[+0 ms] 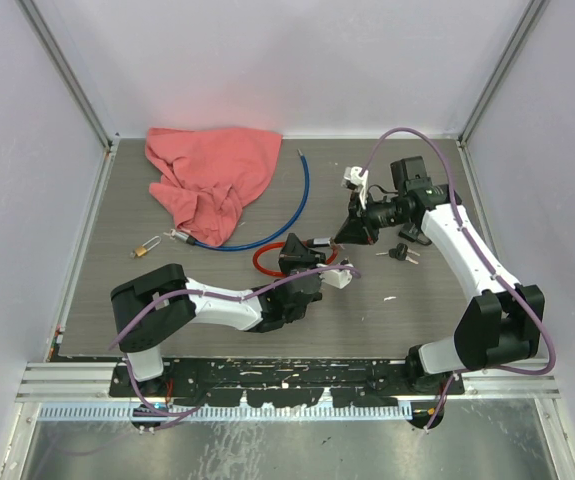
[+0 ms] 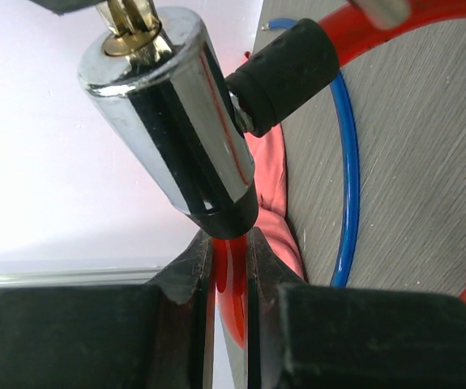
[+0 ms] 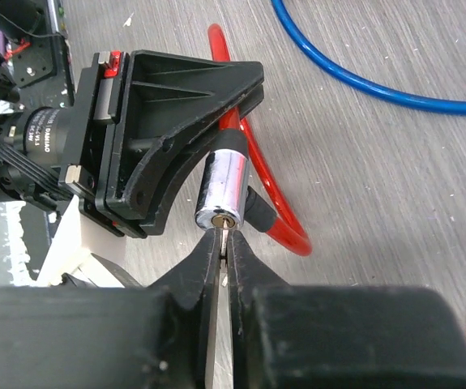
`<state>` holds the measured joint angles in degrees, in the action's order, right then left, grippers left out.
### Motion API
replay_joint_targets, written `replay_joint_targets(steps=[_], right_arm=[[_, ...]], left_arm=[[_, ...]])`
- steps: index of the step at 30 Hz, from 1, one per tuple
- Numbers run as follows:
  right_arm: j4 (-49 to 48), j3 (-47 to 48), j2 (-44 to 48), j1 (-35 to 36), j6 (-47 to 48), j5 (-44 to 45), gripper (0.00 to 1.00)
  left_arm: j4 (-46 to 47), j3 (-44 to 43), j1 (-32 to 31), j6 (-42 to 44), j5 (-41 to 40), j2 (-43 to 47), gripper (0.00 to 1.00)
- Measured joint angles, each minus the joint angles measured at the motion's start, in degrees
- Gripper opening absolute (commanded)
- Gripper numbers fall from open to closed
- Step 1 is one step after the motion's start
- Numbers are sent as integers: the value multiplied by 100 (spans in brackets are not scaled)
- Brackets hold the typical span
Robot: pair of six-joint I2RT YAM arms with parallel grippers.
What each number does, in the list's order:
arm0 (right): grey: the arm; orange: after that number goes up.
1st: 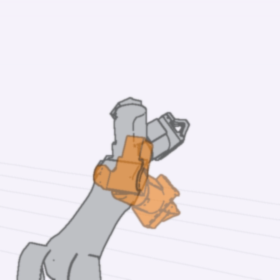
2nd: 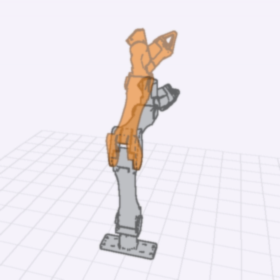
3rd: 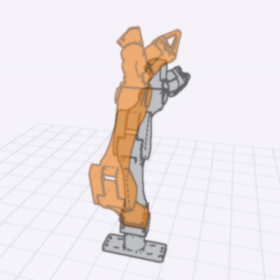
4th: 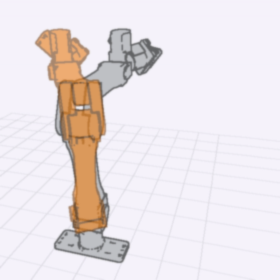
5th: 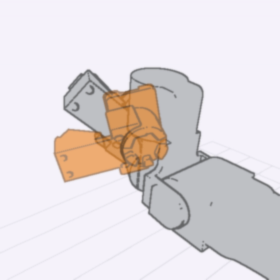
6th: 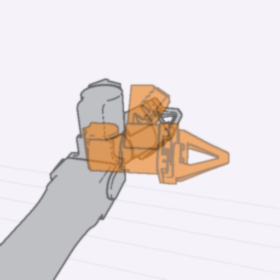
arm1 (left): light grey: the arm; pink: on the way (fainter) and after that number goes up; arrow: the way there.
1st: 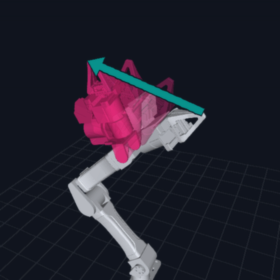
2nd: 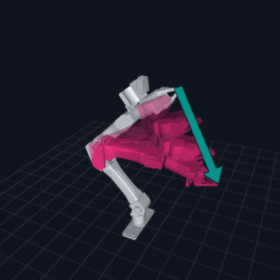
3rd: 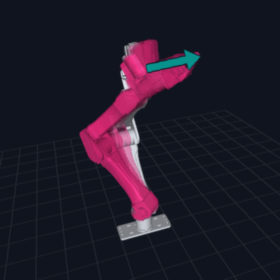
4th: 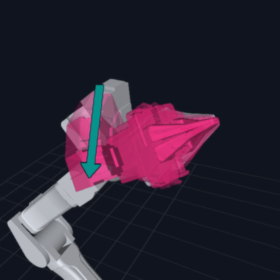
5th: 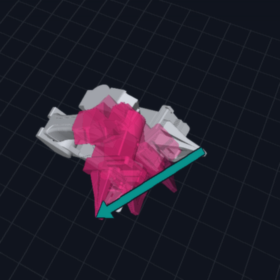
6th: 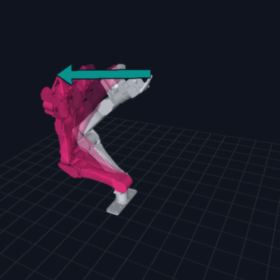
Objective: Lock with the key
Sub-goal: Lock the lock.
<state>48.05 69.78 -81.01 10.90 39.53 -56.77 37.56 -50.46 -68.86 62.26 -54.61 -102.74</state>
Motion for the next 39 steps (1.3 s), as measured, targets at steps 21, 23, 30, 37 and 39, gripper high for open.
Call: replay_joint_targets(steps=[21, 23, 30, 37, 39], right_arm=[[369, 9, 304, 164, 2946, 426, 1], [422, -42, 385, 164, 3462, 426, 1], [715, -83, 428, 168, 5348, 398, 1], [824, -223, 428, 168, 6730, 317, 1], [826, -291, 428, 166, 7119, 271, 1]], left_arm=[[-120, 0, 42, -195, 267, 48, 0], [-149, 0, 42, -232, 334, 76, 0], [-310, 0, 87, -402, 522, 153, 0], [-527, 0, 160, -595, 726, 205, 0], [-608, 0, 186, -640, 789, 234, 0]])
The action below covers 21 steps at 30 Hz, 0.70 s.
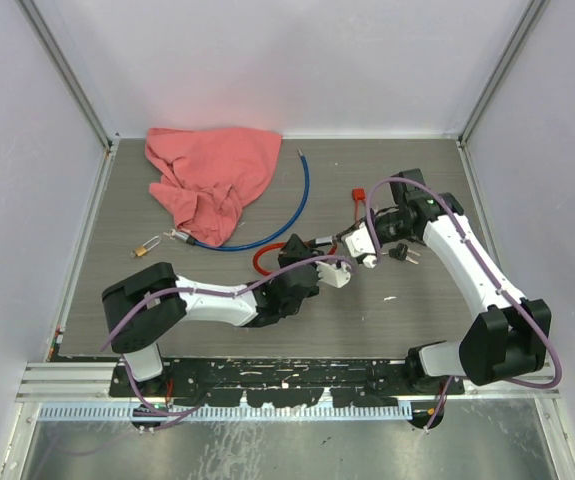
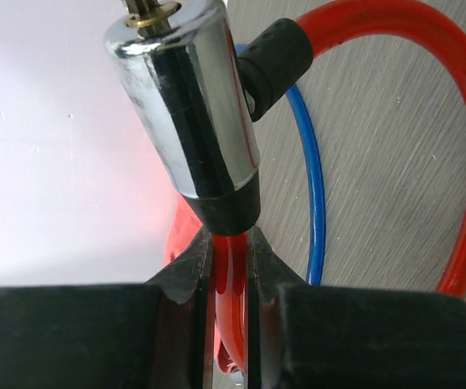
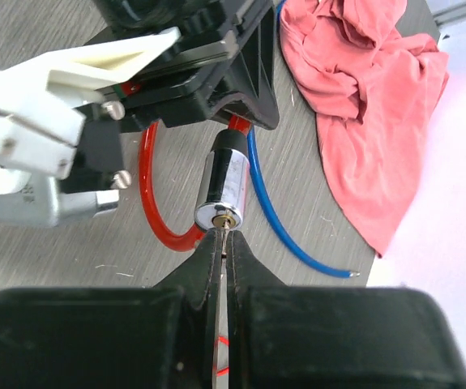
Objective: Lock with the key
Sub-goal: Lock the lock.
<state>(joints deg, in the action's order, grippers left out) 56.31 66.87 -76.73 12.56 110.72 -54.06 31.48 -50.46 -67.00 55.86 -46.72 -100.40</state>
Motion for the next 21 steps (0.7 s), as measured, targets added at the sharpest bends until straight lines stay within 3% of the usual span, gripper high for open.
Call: replay_joint_targets(steps=[6, 14, 21], right_arm=[[-9, -96, 0, -7, 595, -116, 3], [258, 326, -66, -136, 129, -330, 39], [385, 527, 28, -579, -769, -518, 47]], left_arm=[[-264, 0, 94, -195, 234, 120, 0], [-492, 0, 289, -527, 455, 369, 0], [-564, 2, 411, -737, 472, 378, 0]])
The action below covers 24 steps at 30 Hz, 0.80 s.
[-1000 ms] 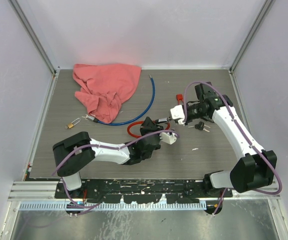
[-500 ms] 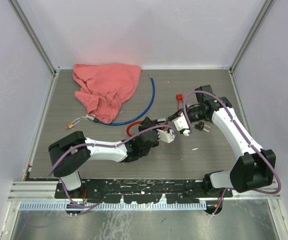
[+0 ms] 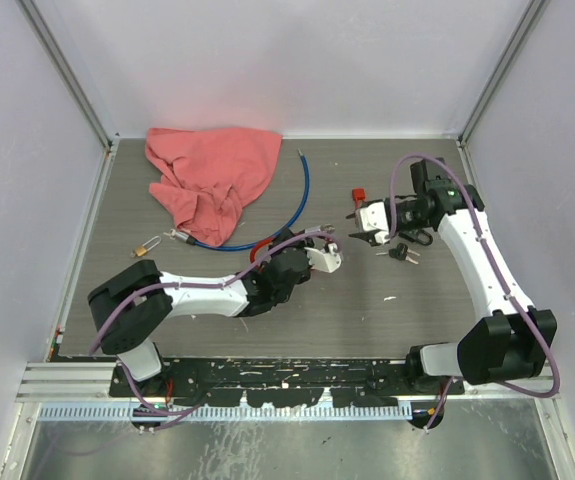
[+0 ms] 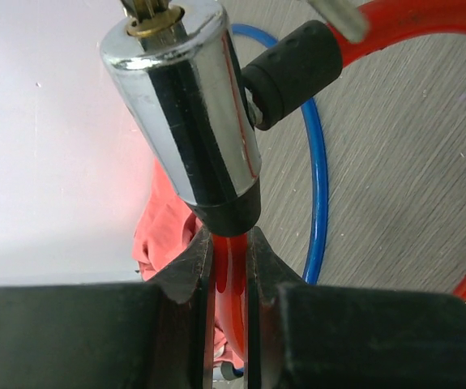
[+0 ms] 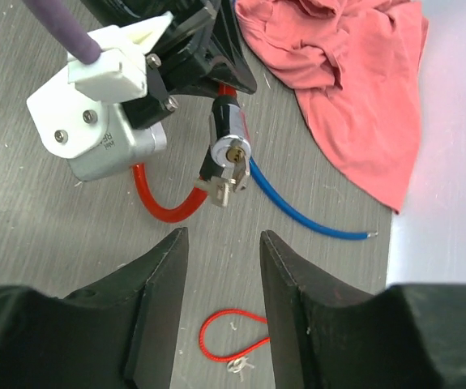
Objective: Lock with the key
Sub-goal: Lock the lock.
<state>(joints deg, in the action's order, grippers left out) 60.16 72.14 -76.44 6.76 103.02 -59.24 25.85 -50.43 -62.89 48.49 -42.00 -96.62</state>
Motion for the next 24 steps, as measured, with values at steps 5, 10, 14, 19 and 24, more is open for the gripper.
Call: replay_joint_targets(steps=[5, 10, 14, 19, 24], right_arm=[[90, 184, 74, -280, -1141, -166, 47], [-157, 592, -37, -409, -3908, -529, 47], [-481, 540, -160, -422, -6061, -929, 47], [-1178, -92, -160, -422, -8526, -1137, 50], [-1930, -804, -90, -426, -10688, -914, 53]], left_arm=[[2, 15, 0, -26, -4, 13, 0], [136, 127, -66, 35, -129, 42, 0], [448, 238, -262, 343, -389, 9, 0], [946, 291, -459, 774, -737, -232, 0], [1198, 289, -498, 979, -914, -358, 0]])
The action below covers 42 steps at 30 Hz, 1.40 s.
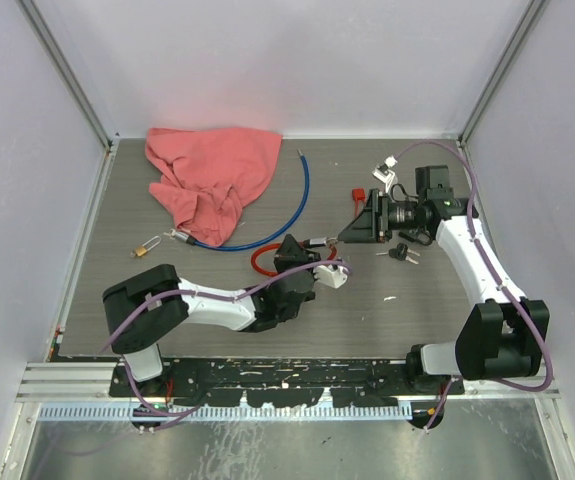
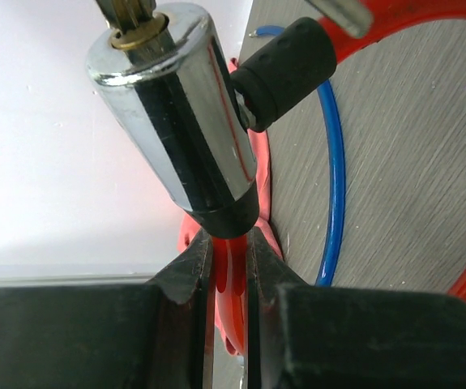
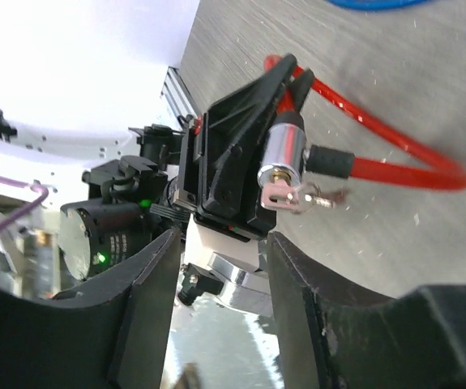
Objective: Lock with the key
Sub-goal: Lock the lock.
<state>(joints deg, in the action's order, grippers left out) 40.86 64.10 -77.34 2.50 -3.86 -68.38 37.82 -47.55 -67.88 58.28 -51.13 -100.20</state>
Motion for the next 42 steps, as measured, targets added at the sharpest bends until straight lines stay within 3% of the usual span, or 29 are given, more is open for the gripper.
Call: replay_joint_targets(steps=[4, 10, 31, 42], right_arm=[[-98, -229, 87, -7, -1069, 356, 55], [28, -229, 92, -11, -1690, 673, 54], [-103, -240, -133, 184, -2870, 1373, 43], [-313, -286, -245, 214, -3163, 1631, 32]], left_arm=[[66, 0, -11, 94, -76, -44, 0], [111, -4, -72, 129, -168, -85, 0], [92, -188, -157, 229, -319, -262, 0], [90, -192, -179, 243, -332, -267, 0]])
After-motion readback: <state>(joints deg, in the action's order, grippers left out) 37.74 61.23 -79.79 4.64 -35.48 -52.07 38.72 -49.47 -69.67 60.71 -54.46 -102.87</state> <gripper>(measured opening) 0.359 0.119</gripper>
